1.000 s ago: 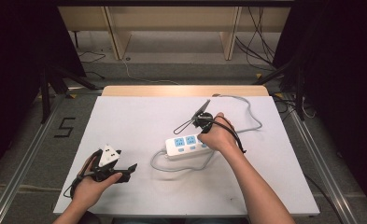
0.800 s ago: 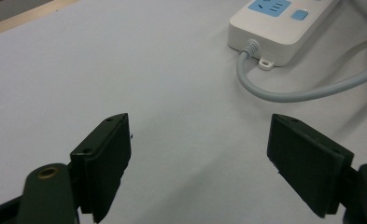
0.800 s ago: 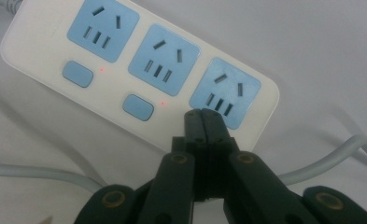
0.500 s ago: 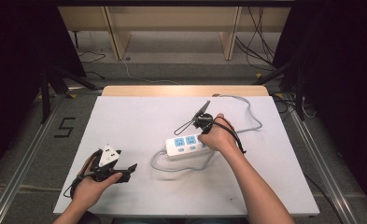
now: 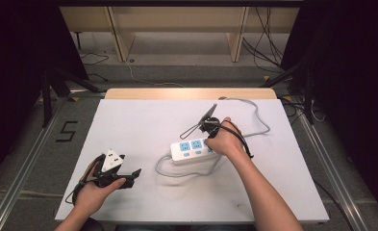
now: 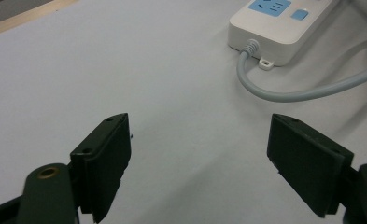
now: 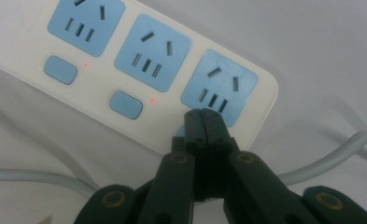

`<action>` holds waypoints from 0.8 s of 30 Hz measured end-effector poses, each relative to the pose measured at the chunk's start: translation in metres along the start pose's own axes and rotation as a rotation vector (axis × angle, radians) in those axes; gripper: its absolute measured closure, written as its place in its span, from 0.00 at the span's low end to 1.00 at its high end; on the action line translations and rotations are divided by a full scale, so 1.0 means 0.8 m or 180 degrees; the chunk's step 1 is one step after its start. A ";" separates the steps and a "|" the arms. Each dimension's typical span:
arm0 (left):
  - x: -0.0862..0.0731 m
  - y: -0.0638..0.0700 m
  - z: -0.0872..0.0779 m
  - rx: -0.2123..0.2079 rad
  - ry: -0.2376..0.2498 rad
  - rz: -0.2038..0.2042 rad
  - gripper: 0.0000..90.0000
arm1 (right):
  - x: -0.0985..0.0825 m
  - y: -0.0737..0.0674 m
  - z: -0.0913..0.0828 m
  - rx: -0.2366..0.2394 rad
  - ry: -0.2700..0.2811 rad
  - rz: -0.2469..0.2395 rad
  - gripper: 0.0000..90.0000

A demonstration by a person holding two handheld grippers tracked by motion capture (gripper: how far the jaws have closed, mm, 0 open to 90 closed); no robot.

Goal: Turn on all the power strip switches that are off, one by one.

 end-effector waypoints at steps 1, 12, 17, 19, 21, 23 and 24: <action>0.000 0.000 0.000 -0.0001 -0.0006 0.0002 0.24 | 0.000 0.000 0.000 0.0005 -0.0001 -0.0001 1.00; 0.000 0.000 0.000 -0.0003 -0.0006 -0.0007 0.24 | 0.001 -0.002 0.002 -0.0002 -0.0025 -0.0009 1.00; 0.000 0.000 0.000 0.0001 -0.0001 -0.0007 0.24 | 0.001 -0.002 0.003 0.0006 -0.0035 0.0004 1.00; 0.000 0.000 0.000 0.0002 -0.0002 0.0005 0.24 | 0.001 -0.001 0.003 0.0010 -0.0033 -0.0005 1.00; 0.000 0.000 0.000 0.0001 -0.0014 0.0021 0.24 | 0.001 -0.002 0.003 0.0009 -0.0035 0.0002 1.00; 0.000 0.000 0.000 0.0003 -0.0014 0.0024 0.24 | 0.001 -0.002 0.004 0.0001 -0.0037 -0.0003 1.00; 0.000 0.000 0.000 0.0002 -0.0015 0.0024 0.24 | 0.001 -0.002 0.004 0.0001 -0.0044 0.0001 1.00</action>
Point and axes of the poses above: each handheld gripper's, and its own axes: z roughly forward along the jaws, x roughly out of its top, y roughly to its right, the point moved 10 cm from there along z, roughly forward along the jaws, and after that the axes turned 10 degrees about -y, right-handed, at the moved point
